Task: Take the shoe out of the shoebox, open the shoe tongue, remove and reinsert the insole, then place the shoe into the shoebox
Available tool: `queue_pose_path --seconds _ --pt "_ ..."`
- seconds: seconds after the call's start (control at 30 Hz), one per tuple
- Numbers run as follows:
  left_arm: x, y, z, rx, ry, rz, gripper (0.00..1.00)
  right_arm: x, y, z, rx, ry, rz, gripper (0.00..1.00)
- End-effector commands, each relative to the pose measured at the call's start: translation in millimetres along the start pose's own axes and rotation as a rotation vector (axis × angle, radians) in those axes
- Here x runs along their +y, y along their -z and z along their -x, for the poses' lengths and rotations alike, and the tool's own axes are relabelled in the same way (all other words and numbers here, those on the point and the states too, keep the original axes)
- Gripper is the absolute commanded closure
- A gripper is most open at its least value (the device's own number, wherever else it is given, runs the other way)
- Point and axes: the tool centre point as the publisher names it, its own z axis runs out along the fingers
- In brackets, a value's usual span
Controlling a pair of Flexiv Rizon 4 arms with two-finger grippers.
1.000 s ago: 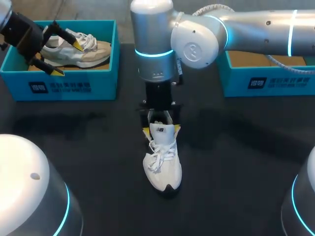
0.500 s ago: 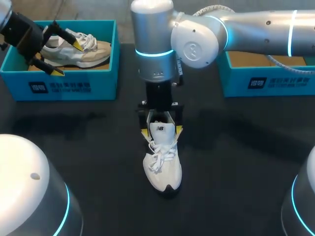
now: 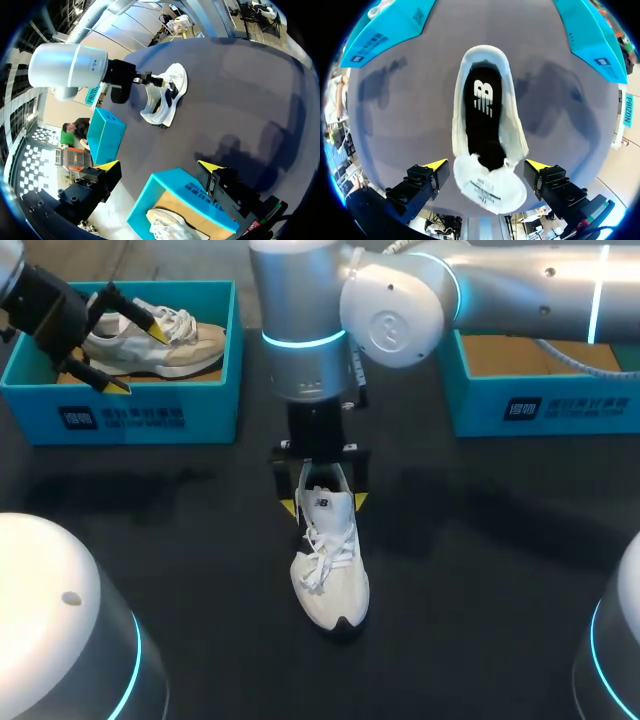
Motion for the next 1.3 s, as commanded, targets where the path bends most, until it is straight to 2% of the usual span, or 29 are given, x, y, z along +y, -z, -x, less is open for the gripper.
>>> queue_pose_path --seconds 0.03,0.47,0.67,0.7,0.73,0.77,0.8,0.87,1.07,1.3 --pt "0 0 0.1 0.003 0.0 0.002 0.0 -12.7 11 3.3 -0.005 -0.02 0.025 0.0" --pt "0 0 0.1 0.003 0.0 0.002 0.0 -53.3 37 0.8 -0.03 -0.068 0.058 0.0" --pt "0 0 0.1 0.003 0.0 0.002 0.0 -65.6 40 -1.0 -0.036 -0.075 0.06 0.0" --pt "0 0 0.1 0.003 0.0 0.002 0.0 -67.1 40 -1.3 -0.036 -0.076 0.06 0.14" --pt "0 0 0.1 0.003 0.0 0.002 0.0 -68.6 39 -1.5 -0.036 -0.077 0.061 0.2" --pt "0 0 0.1 0.003 0.0 0.002 0.0 -70.0 39 -1.6 -0.035 -0.078 0.06 0.48" --pt "0 0 0.1 0.003 0.0 0.002 0.0 -71.4 38 -1.6 -0.035 -0.079 0.06 0.53" --pt "0 0 0.1 0.003 0.0 0.002 0.0 -73.7 37 -1.5 -0.033 -0.082 0.06 0.58" --pt "0 0 0.1 0.003 0.0 0.002 0.0 -76.5 30 1.0 -0.026 -0.092 0.057 0.62" --pt "0 0 0.1 0.003 0.0 0.002 0.0 -56.4 13 2.9 0.006 -0.063 0.046 0.6"
